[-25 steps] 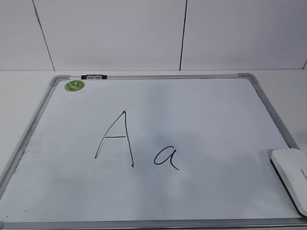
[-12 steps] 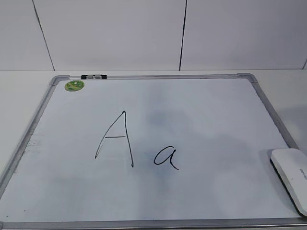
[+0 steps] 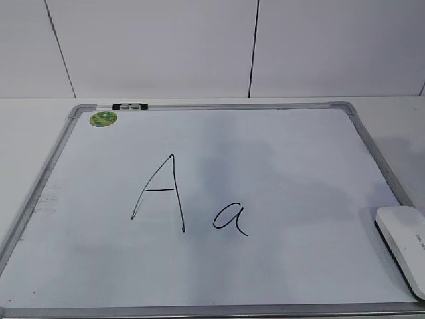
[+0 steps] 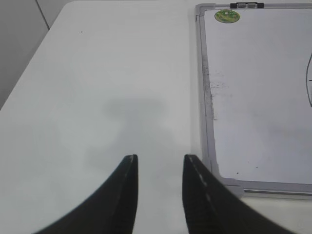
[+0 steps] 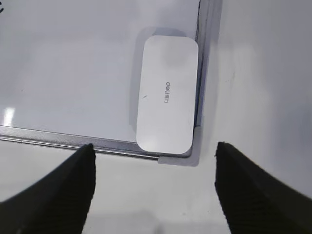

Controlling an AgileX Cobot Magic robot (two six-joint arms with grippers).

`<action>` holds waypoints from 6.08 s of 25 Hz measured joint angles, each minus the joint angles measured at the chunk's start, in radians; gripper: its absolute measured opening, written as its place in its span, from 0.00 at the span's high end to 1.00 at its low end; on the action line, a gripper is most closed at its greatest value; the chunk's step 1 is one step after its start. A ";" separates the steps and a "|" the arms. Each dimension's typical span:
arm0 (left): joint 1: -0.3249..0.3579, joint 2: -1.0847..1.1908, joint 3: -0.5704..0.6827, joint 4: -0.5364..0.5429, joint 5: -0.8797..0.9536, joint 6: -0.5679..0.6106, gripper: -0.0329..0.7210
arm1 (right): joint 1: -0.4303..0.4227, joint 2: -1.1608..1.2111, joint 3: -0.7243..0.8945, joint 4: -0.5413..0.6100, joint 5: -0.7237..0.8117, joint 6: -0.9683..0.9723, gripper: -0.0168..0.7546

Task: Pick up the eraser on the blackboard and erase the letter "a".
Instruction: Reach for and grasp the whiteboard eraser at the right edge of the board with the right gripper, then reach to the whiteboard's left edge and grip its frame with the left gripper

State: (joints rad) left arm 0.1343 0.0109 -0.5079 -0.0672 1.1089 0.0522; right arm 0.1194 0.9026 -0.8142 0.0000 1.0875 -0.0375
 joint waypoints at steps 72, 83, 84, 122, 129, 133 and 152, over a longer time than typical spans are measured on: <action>0.000 0.000 0.000 0.000 0.000 0.000 0.65 | 0.000 0.645 -0.012 -0.072 -0.232 0.202 0.10; 0.000 0.000 0.000 0.000 0.000 0.000 0.65 | 0.000 0.662 -0.012 -0.099 -0.245 0.226 0.10; 0.000 0.000 0.000 0.000 0.000 0.000 0.65 | 0.000 0.662 -0.012 -0.099 -0.249 0.226 0.10; 0.000 0.000 0.000 0.000 0.000 0.000 0.65 | 0.000 0.697 -0.012 -0.099 -0.288 0.230 0.29; 0.000 0.000 0.000 0.000 0.000 0.000 0.65 | 0.000 0.697 -0.012 -0.089 -0.288 0.230 0.29; 0.000 0.000 0.000 0.000 0.000 0.000 0.65 | 0.000 0.697 -0.012 -0.077 -0.283 0.231 0.29; 0.000 0.000 0.000 0.000 0.000 0.000 0.64 | 0.057 0.573 -0.095 -0.062 -0.118 0.216 0.29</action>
State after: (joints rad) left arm 0.1343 0.0109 -0.5079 -0.0672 1.1089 0.0522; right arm 0.1759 1.4759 -0.9090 -0.0615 0.9697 0.1782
